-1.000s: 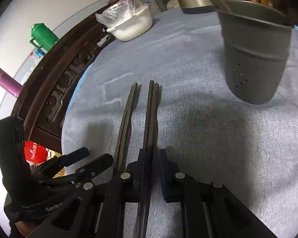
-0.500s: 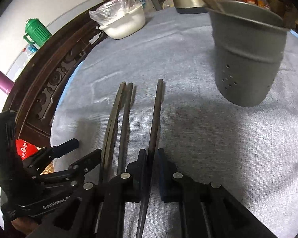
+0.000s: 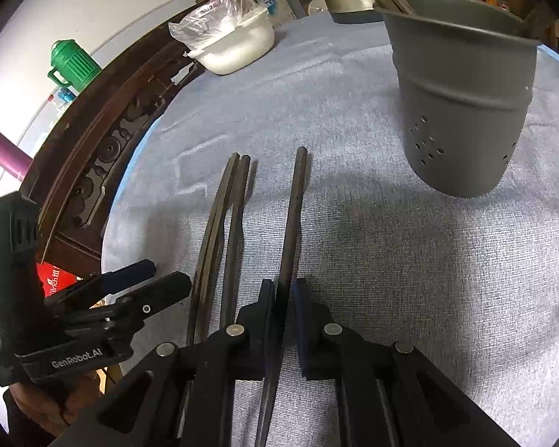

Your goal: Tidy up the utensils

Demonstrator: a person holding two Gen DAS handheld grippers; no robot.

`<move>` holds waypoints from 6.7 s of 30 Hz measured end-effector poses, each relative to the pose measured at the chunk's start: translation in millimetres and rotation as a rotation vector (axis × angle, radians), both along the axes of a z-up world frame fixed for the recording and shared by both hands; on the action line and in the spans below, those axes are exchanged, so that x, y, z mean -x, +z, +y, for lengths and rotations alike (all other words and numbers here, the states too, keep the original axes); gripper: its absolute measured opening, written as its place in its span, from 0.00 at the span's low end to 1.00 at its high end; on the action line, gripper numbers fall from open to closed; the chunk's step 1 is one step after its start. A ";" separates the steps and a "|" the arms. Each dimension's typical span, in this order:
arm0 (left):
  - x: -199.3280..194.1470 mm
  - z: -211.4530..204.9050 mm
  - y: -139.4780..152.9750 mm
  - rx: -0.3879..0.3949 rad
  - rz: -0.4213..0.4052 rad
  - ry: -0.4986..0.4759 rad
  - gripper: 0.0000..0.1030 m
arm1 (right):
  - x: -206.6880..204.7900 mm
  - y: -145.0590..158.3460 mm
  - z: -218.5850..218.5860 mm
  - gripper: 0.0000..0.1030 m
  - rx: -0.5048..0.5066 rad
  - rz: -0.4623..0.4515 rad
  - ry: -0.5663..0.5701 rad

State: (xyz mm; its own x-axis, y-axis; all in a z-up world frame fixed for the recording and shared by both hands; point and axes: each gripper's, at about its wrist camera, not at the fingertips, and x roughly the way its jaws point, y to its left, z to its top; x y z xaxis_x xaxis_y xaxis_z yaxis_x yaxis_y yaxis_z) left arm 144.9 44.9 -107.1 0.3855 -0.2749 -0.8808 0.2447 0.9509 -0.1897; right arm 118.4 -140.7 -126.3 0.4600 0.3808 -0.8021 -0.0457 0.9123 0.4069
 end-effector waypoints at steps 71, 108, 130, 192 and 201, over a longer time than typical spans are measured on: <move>-54.8 -8.5 -5.3 0.047 0.112 -0.004 0.06 | -42.9 20.2 6.4 0.07 0.168 0.070 0.036; 49.6 -0.1 162.5 0.241 -0.519 0.079 0.05 | 92.5 185.4 -30.1 0.07 0.068 -0.629 -0.035; 45.8 -64.8 249.3 0.343 -0.695 -0.015 0.05 | 93.3 277.6 -90.0 0.07 0.119 -0.846 -0.148; 10.0 -198.9 162.0 0.130 -0.789 -0.047 0.06 | -4.6 174.2 -182.0 0.07 -0.017 -0.721 -0.223; 16.2 -198.9 168.6 0.105 -0.782 -0.055 0.31 | -5.3 167.0 -189.3 0.10 -0.101 -0.617 -0.169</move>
State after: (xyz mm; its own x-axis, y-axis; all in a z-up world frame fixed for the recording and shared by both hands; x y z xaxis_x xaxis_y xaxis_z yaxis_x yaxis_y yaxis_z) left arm 128.7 -154.0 61.5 0.8656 -0.3784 -0.3280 0.3904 0.9201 -0.0312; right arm 123.6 -330.0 40.7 0.8851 0.3225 -0.3355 -0.1576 0.8860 0.4360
